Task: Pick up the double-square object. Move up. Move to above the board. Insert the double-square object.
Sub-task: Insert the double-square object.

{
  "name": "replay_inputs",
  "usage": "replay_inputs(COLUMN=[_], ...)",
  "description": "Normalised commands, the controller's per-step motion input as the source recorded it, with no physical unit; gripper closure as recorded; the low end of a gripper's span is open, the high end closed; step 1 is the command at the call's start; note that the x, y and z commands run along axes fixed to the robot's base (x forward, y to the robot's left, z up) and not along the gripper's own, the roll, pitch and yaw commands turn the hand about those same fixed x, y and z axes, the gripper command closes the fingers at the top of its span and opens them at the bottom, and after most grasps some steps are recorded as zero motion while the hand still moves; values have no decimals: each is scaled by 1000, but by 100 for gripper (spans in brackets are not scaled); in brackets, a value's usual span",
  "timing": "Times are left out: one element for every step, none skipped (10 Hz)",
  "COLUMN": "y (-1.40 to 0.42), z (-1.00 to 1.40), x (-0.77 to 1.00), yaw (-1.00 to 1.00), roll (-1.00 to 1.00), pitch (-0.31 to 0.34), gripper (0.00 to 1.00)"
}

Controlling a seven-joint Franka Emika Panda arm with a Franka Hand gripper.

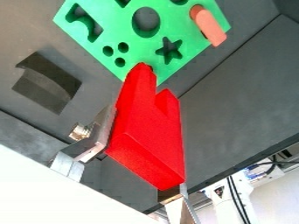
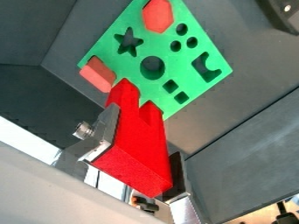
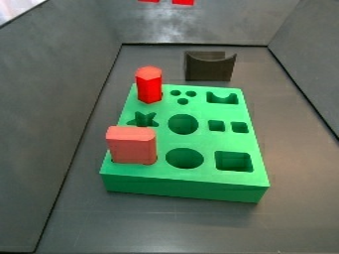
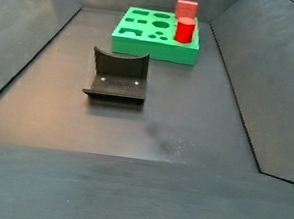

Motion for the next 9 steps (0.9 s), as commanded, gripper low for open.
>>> replay_inputs(y=[-129,-151,-97,-43,0,11,34,17,0], z=[-269,-480,-577,-511,-397,-351,-309,-294,-323], x=[20,277,569,891,949,943,929,934,929], yaw=[0,-26,-74,-3,0,0,0,0,0], roll=[0,0,-30,0,-4,-1,0,0,0], pitch=[-209,-264,-317,-290,-254,-236,-237,-227,-219], gripper=[100,100,100,100,100,100,100,100,100])
